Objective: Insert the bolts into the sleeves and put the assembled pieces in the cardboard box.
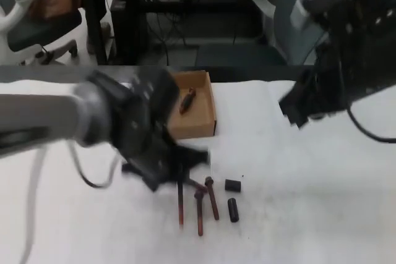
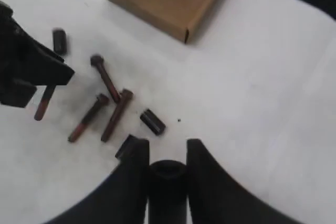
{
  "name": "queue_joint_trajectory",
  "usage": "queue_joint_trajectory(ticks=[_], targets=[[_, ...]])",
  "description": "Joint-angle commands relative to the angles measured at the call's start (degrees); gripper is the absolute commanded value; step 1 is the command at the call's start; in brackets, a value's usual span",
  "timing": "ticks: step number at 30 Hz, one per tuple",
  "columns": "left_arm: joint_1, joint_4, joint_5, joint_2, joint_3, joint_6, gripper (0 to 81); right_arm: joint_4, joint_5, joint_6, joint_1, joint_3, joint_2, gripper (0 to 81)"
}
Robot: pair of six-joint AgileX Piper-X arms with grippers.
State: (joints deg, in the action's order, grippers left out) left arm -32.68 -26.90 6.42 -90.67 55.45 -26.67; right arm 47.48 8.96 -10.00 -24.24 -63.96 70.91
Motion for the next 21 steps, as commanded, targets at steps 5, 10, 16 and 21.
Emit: queue_joint_trajectory(ticks=[5, 10, 16, 21], targets=[[-0.3, 19.0, -2.3, 20.8, -10.0, 3.1, 1.8, -16.7, 1.7, 1.1, -5.9, 13.1, -9.2, 0.6], [-0.6, 32.8, -2.5, 32.9, -19.3, 3.5, 1.8, -33.9, -3.1, 10.0, -14.0, 25.0, -18.2, 0.6], [-0.6, 34.6, -0.6, 42.0, -23.3, 3.5, 1.8, -47.2, -11.5, 11.3, -22.7, 33.2, -22.5, 0.6], [-0.6, 36.7, 4.2, 42.3, -23.2, 4.2, 1.8, -50.4, -16.1, 9.6, -27.6, 35.8, -18.2, 0.6]])
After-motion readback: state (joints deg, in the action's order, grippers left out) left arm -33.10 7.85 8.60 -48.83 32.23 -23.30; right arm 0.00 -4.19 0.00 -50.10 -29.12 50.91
